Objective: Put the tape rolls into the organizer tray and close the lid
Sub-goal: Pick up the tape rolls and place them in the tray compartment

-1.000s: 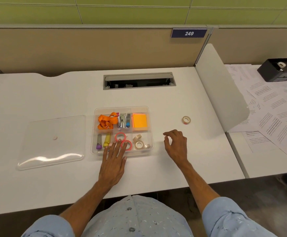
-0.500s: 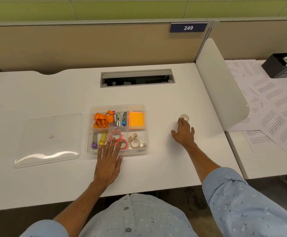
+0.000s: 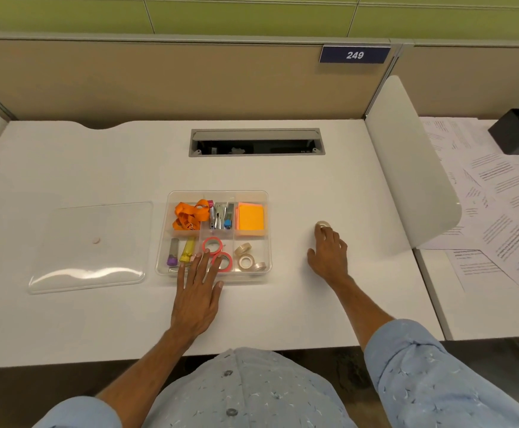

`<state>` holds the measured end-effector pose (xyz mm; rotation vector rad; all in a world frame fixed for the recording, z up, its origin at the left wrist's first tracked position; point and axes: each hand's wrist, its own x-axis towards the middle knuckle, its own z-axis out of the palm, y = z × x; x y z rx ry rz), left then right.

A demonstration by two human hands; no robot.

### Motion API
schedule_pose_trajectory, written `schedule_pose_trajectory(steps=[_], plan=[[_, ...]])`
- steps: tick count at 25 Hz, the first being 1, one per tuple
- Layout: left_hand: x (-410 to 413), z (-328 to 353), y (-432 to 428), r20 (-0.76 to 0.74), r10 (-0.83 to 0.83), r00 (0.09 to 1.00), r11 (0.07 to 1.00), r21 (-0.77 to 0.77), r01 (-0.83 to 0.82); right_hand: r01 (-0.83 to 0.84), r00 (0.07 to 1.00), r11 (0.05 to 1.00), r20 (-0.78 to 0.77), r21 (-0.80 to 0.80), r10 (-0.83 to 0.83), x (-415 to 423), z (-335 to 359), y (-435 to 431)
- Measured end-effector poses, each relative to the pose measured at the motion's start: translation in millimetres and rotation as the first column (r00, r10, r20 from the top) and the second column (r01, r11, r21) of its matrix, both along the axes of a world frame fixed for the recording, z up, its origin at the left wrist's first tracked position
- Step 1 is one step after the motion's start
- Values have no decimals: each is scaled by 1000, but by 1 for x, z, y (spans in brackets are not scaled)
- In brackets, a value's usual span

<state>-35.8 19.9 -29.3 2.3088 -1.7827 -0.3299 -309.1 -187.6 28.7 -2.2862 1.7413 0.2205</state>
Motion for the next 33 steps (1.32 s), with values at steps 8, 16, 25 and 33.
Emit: schedule_pose_trajectory(steps=[8, 16, 25, 33], plan=[[2, -2, 1, 8, -14, 1000, 1000, -10, 14, -43, 993, 999, 107, -13, 44, 19, -4, 22], [4, -3, 3, 18, -17, 1000, 1000, -15, 18, 28, 951, 995, 303, 96, -56, 32, 1, 37], [6, 0, 3, -3, -20, 1000, 1000, 8, 20, -34, 822, 995, 563, -92, 80, 57, 16, 45], [10, 0, 2, -7, -38, 999, 998, 48, 38, -325, 894, 943, 299, -76, 333, 83, 8, 60]])
